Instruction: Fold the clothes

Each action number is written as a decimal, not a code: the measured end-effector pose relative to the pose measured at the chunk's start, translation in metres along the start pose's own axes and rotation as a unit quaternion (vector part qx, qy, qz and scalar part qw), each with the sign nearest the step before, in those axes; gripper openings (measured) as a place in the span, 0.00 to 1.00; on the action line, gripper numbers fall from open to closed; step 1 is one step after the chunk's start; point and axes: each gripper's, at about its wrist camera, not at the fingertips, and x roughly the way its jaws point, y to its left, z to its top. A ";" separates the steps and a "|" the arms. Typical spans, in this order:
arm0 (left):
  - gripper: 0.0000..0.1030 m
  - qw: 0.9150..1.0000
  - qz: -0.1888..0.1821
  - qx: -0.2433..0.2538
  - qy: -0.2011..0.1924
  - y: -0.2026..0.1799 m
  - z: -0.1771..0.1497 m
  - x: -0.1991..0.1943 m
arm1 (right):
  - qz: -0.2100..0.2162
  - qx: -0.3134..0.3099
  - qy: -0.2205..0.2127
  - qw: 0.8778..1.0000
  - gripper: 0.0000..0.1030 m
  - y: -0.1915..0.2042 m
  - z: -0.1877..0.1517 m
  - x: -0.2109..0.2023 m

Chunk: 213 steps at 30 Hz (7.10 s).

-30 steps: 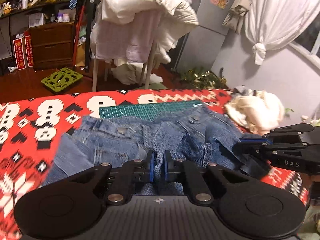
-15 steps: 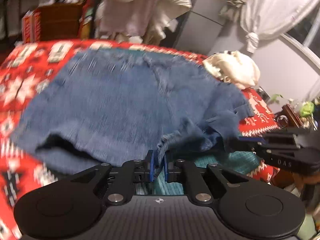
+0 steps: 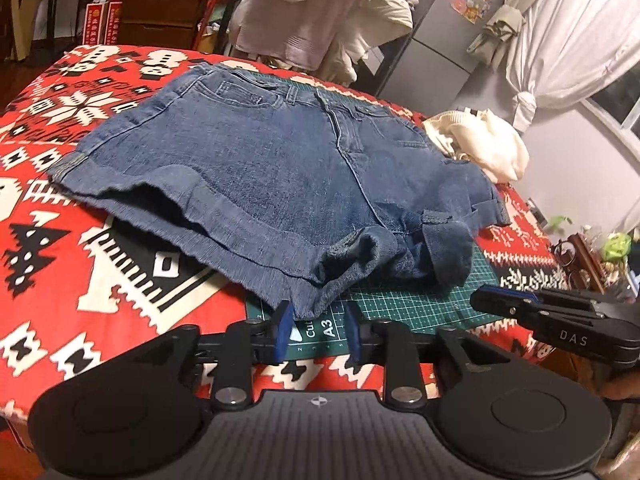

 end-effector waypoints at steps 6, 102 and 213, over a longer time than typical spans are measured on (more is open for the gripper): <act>0.35 0.999 -0.032 -0.015 -0.032 -0.001 0.007 -0.012 | 0.012 0.021 -0.029 0.999 0.22 0.008 0.009 -0.017; 0.16 0.999 -0.018 0.025 0.044 -0.074 0.003 0.067 | -0.059 0.188 -0.146 0.970 0.23 -0.192 0.043 0.007; 1.00 0.997 0.064 0.049 0.021 -0.011 0.022 0.051 | -0.155 0.003 0.069 0.985 1.00 -0.025 0.021 0.063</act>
